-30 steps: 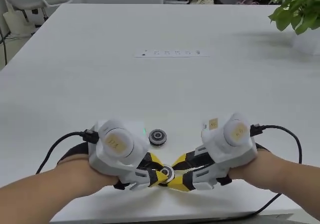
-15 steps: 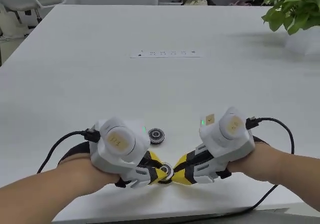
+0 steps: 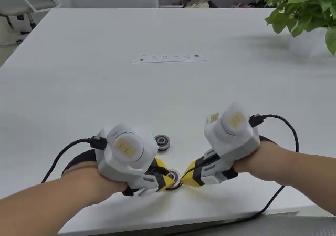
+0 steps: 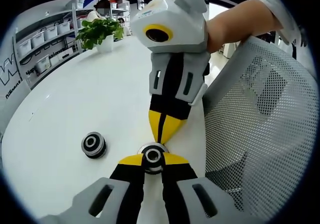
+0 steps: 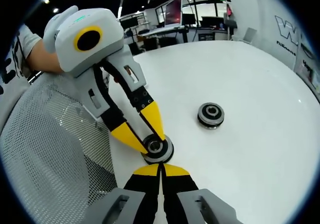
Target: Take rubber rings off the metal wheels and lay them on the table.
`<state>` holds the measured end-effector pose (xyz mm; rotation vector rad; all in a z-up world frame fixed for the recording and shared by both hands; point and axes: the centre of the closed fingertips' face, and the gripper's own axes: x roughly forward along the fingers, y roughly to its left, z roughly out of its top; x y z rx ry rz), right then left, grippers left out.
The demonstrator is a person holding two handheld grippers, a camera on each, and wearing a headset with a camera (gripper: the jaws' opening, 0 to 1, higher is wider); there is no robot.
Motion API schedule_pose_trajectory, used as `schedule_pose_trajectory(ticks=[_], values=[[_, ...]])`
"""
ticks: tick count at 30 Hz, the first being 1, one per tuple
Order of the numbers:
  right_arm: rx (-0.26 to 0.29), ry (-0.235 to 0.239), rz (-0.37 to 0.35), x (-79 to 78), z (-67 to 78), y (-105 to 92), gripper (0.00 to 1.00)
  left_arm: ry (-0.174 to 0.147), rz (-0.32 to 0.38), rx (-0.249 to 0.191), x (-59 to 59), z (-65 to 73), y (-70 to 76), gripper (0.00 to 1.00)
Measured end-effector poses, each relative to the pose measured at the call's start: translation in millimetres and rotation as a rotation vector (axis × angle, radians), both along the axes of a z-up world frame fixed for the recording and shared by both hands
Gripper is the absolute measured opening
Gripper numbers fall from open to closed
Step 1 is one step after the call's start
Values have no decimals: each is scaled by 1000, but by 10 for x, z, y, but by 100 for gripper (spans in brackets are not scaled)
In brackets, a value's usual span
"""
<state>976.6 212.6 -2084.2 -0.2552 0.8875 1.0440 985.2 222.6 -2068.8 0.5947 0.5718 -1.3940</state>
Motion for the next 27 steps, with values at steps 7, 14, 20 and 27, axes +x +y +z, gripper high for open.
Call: schedule_pose_trajectory(ticks=[7, 14, 20, 27], values=[[18, 45, -68, -1, 36, -21, 0, -5, 3, 4, -14, -1, 1, 8], [45, 68, -125, 27, 79, -21, 0, -16, 3, 13, -25, -2, -1, 8], [71, 66, -147, 33, 109, 8, 0, -18, 7, 13, -25, -1, -3, 8], [71, 49, -131, 35, 112, 31, 0, -18, 11, 13, -22, -4, -3, 8]])
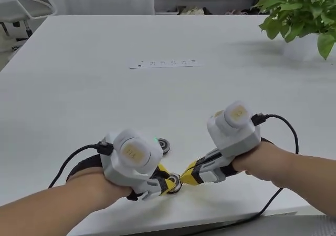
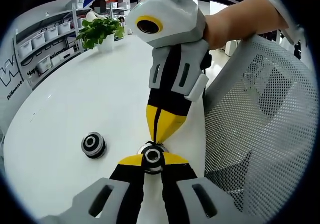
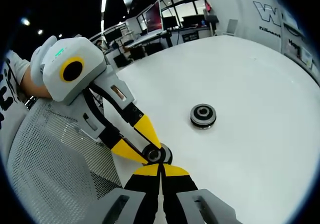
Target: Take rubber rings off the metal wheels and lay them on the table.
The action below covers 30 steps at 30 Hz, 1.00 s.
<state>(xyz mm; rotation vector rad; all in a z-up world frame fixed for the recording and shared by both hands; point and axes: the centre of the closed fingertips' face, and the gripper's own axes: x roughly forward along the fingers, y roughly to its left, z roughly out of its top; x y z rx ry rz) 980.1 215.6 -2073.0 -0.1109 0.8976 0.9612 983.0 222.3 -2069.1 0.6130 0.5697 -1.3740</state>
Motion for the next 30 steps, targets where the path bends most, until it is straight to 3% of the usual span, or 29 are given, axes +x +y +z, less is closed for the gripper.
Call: schedule_pose_trajectory(ticks=[17, 22, 24, 30], values=[[50, 5, 14, -17, 25, 60, 0, 5, 2, 2, 5, -2, 0, 8], [87, 11, 26, -33, 55, 119, 0, 7, 2, 1, 7, -2, 0, 8], [130, 17, 41, -55, 99, 192, 0, 11, 2, 4, -1, -7, 5, 8], [89, 15, 59, -89, 10, 114, 0, 16, 10, -3, 7, -10, -6, 8]])
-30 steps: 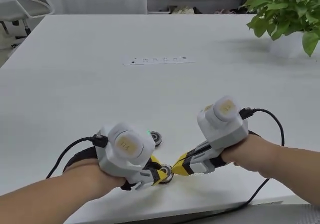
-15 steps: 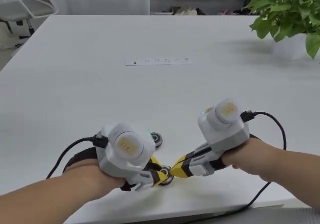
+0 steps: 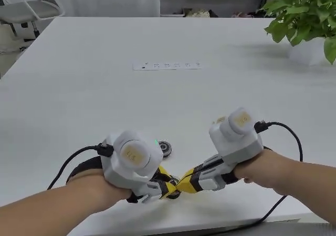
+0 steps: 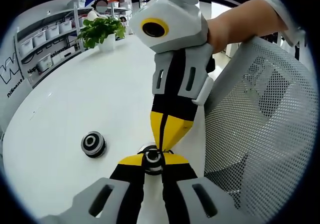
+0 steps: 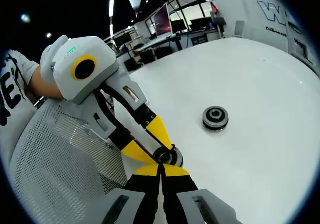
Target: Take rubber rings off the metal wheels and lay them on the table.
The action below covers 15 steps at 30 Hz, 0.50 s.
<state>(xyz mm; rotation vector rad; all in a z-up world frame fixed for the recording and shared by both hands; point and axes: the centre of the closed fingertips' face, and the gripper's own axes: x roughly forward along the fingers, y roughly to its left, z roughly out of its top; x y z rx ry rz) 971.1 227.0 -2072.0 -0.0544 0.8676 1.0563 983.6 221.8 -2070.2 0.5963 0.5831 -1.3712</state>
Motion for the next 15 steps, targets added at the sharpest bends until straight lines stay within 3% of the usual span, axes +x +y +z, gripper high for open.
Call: schedule_pose_trajectory(ticks=[6, 15], values=[[-16, -52, 11, 45, 47, -35, 0, 1, -8, -1, -3, 4, -5, 8], [-18, -68, 14, 48, 66, -51, 0, 0, -39, 24, -9, 17, 2, 10]])
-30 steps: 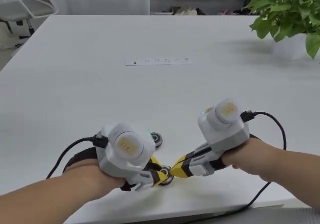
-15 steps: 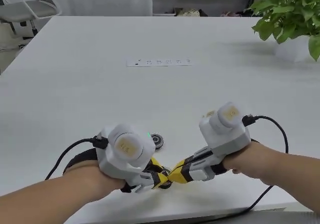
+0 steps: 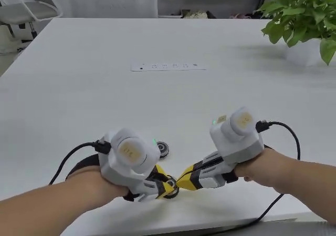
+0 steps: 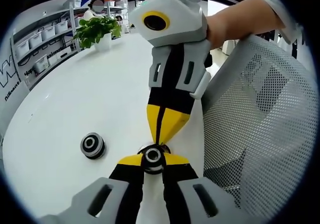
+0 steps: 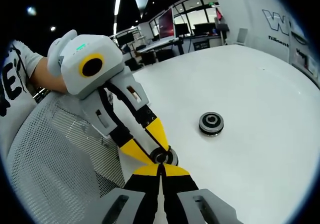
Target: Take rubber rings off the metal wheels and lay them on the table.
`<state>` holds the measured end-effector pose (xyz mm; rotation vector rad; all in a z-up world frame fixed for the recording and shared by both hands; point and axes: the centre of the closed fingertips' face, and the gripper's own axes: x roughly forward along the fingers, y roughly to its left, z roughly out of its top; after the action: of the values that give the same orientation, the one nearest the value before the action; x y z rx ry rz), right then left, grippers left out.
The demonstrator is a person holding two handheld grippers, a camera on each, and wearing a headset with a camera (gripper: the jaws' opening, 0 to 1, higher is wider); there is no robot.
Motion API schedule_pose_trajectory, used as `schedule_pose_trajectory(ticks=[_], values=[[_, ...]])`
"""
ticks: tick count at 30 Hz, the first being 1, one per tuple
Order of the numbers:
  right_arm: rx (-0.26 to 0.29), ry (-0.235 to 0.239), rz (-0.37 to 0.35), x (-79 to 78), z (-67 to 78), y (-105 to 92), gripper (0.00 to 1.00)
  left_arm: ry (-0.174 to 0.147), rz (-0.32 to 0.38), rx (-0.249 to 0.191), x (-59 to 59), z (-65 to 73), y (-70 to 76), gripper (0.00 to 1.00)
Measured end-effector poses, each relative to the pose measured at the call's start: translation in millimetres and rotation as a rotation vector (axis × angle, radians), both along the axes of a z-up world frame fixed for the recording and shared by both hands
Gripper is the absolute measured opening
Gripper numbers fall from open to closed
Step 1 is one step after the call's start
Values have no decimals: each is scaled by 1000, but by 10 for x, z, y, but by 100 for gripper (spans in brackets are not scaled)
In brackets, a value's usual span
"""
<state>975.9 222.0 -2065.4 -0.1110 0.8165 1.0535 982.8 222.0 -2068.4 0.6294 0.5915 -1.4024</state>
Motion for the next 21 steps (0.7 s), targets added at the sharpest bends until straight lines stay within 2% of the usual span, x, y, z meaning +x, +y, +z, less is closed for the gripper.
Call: schedule_pose_trajectory(ticks=[5, 14, 21], values=[[6, -4, -1, 9, 20, 6, 0, 38, -17, -8, -69, 59, 44, 17], [17, -9, -4, 17, 48, 20, 0, 26, -1, -29, -35, 231, 224, 25], [40, -6, 3, 2, 108, 78, 0, 47, 16, -58, -72, 350, 387, 36]])
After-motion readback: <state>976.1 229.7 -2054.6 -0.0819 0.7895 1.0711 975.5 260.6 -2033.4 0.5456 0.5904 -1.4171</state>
